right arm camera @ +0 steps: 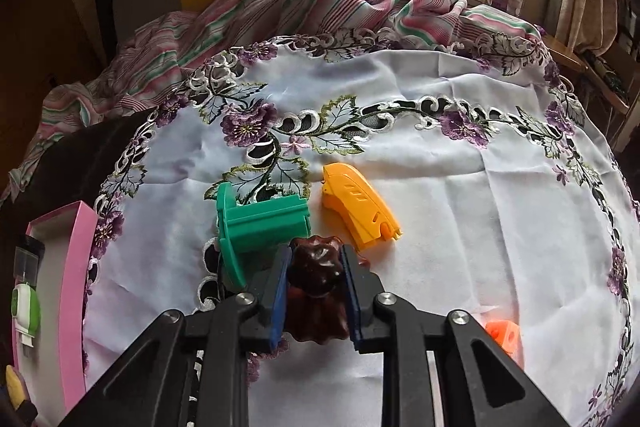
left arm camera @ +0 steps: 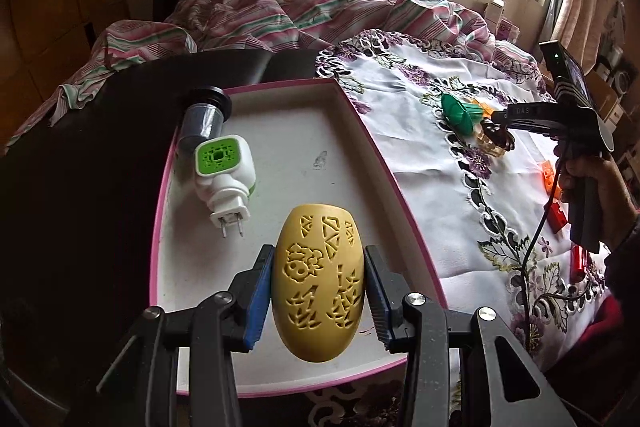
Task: Organize rigid objects
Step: 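Lower the yellow soap into the pink tray and open left tool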
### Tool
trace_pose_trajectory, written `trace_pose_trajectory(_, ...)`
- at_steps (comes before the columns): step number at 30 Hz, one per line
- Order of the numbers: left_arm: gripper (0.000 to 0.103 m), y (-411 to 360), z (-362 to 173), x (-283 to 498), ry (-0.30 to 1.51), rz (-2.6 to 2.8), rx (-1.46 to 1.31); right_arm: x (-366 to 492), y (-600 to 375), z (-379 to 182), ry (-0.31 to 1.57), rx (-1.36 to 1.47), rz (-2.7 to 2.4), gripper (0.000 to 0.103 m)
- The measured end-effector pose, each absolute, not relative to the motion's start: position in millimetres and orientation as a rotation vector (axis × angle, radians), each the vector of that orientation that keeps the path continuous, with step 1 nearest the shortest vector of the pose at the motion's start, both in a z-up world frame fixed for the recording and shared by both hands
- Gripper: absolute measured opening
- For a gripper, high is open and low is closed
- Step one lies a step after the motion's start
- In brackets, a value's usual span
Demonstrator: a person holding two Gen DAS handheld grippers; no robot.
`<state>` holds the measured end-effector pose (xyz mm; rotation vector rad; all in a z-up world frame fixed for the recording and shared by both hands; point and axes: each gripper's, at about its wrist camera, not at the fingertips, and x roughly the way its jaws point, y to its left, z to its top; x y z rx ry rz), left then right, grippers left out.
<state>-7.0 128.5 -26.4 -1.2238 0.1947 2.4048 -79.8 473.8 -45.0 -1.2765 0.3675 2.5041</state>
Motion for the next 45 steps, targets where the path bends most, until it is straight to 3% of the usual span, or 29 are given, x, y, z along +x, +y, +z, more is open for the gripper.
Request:
trace_pose_trajectory(19,0.044,84.4,-38.3,-10.4,0.159,2.487,-1.296,-75.5,461.0,-33.7,0.319,-1.274,2.535,0.023)
trace_pose_trajectory(32,0.044,53.0,-52.4,-30.1,0.035,2.455,-1.389,-73.4,458.8,-30.8,0.303,-1.270,2.538,0.023)
trace_pose_trajectory(42,0.044,66.6,-57.7,-53.7,0.132,2.453,-1.374,-73.6,457.1,-28.7,0.305,-1.267,2.550,0.023)
trace_pose_trajectory(45,0.054,69.0,-55.9,-54.8,0.156,2.483,-1.334,-73.9,455.8,-28.5,0.299,-1.269,2.552,0.023)
